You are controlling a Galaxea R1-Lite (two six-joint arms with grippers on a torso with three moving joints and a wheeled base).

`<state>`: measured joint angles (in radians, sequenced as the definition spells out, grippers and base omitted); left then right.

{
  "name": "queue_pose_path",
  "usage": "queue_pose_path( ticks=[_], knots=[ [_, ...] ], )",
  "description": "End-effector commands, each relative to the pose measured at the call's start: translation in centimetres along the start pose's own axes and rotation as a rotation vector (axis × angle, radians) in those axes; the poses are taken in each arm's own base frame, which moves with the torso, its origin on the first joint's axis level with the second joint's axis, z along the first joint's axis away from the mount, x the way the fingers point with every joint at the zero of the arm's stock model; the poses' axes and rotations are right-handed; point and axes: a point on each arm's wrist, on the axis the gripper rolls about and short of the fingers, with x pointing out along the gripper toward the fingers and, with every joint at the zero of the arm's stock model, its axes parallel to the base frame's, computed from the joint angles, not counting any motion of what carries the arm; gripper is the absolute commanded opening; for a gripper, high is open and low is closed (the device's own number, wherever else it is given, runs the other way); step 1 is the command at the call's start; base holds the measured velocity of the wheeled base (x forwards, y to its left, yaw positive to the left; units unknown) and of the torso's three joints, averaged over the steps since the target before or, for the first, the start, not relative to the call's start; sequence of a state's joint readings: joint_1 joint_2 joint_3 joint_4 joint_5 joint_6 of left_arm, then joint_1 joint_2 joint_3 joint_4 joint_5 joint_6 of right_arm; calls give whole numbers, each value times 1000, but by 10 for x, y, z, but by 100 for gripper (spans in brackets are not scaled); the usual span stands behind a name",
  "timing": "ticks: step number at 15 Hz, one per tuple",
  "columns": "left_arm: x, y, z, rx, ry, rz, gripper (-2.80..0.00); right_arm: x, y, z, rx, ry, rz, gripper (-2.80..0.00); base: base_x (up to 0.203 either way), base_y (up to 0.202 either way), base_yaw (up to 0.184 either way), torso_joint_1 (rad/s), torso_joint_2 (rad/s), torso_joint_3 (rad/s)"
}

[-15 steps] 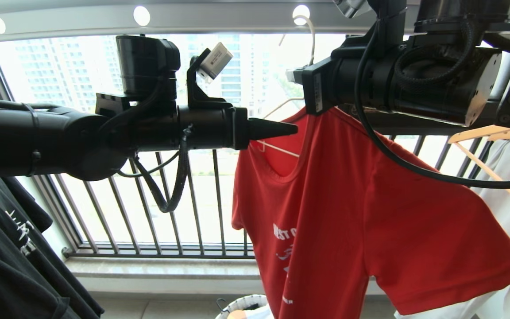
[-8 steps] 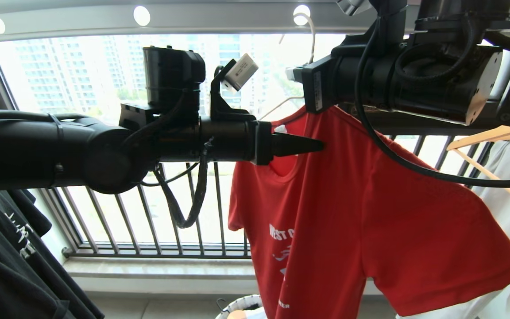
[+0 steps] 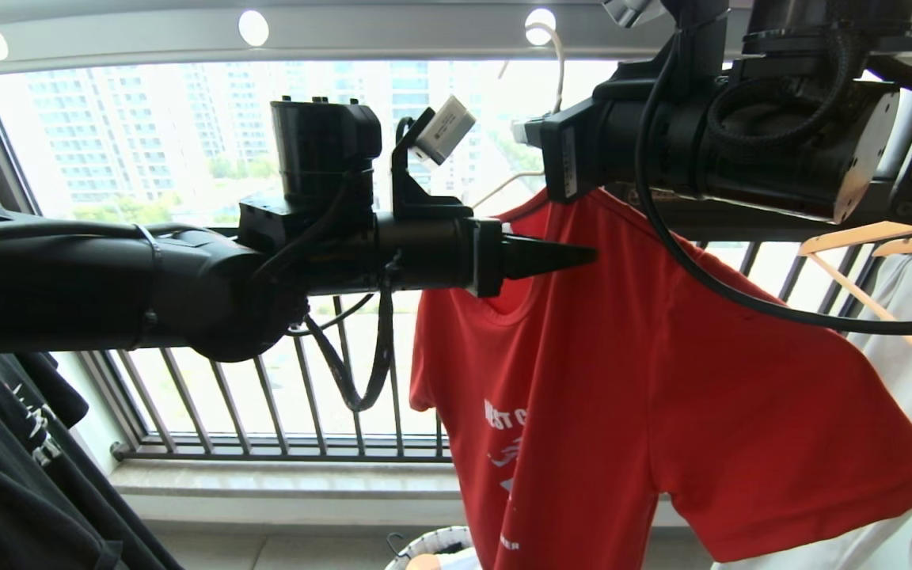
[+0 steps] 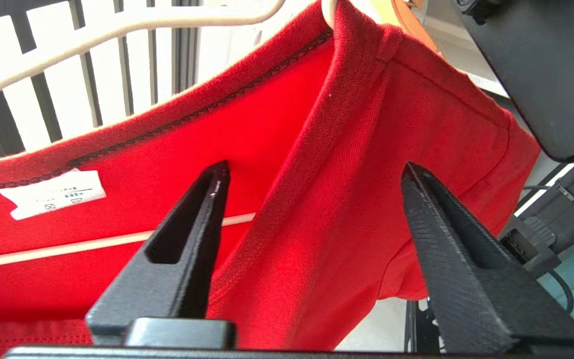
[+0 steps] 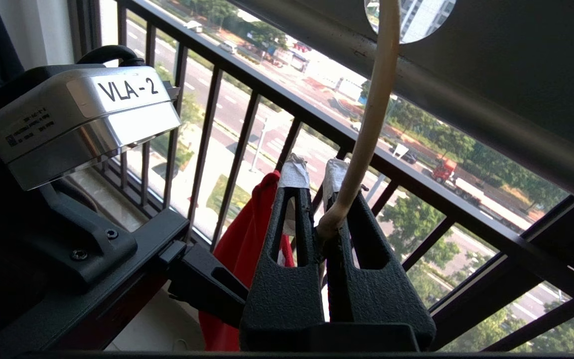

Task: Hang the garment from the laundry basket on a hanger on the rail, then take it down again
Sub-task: Take the clothes off the clothes rack

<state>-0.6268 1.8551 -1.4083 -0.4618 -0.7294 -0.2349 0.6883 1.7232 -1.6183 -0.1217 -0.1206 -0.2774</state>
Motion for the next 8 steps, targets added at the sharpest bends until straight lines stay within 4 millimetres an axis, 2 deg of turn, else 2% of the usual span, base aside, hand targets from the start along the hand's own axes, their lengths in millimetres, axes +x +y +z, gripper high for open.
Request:
queue_pose_path(
  ticks=[1,8],
  knots=[
    [-1,-1,-2,7,-10,-8,-280,0,0,0,-2,-2,-1,-280,0,0,0,0,0,0],
    [2,-18,-2,9,-6,-45,-280,0,0,0,-2,0,-1,-280,0,0,0,0,0,0]
  ],
)
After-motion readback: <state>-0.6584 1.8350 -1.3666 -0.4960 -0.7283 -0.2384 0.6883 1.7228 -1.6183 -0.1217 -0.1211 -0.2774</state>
